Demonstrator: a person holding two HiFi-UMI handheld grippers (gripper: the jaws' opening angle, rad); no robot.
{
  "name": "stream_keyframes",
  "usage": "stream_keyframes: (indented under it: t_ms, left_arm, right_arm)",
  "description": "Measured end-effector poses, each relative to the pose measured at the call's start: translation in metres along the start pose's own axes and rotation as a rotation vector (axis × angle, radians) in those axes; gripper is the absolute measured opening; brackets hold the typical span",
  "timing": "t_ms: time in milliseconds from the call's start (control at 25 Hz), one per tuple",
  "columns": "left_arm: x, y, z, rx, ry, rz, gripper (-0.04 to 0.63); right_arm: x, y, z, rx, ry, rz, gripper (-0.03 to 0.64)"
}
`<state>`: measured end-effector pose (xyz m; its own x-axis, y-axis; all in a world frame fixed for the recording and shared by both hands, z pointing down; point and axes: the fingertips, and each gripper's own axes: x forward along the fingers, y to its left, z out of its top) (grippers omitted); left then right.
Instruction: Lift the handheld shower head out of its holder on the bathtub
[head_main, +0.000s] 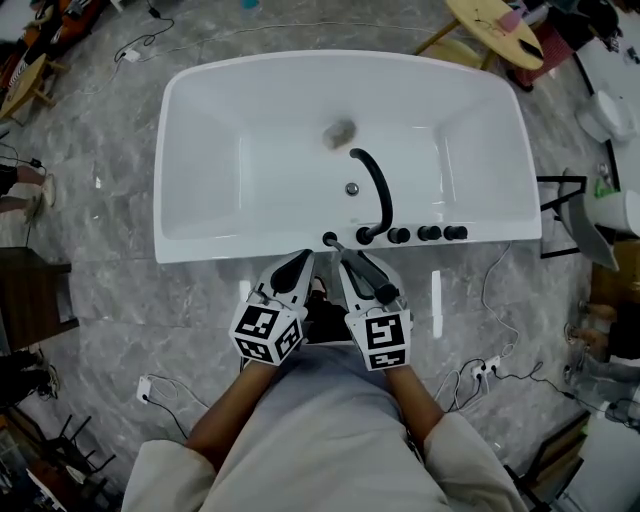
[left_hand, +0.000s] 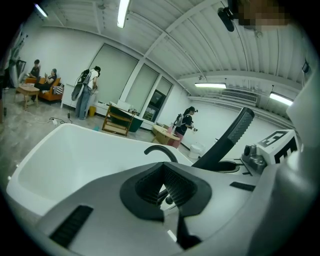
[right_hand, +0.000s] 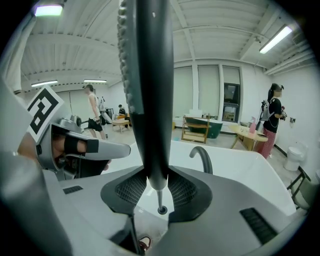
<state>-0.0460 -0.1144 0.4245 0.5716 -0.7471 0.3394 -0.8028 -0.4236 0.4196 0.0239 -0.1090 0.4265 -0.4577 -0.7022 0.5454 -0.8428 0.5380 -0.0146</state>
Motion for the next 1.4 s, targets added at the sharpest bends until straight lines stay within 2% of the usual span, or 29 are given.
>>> stream_keyframes:
  t_ms: [520, 760, 880, 1080, 1400]
  left_arm:
    - [-0.010, -0.018, 0.035, 0.021, -0.047, -0.054, 0.003]
    - [-0.018, -0.029, 0.060, 0.091, -0.099, -0.062, 0.003]
    - [-0.018, -0.040, 0.069, 0.122, -0.114, -0.083, 0.003]
    - [-0.019, -0.057, 0.078, 0.124, -0.125, -0.128, 0.003]
    - [-0.023, -0.059, 0.081, 0.153, -0.129, -0.133, 0.003]
  right_arm:
    - [-0.039, -0.002, 0.049, -0.006, -0.111, -0.005, 0.144]
    - [-0.060, 0.000, 0.073, -0.005, -0.172, -0.002, 0.144]
    - [-0.070, 0.001, 0.077, -0.008, -0.190, -0.005, 0.144]
    - [-0.075, 0.002, 0.081, -0.003, -0.199, -0.008, 0.144]
    - [-0.077, -0.001, 0.088, 0.003, -0.213, -0.019, 0.144]
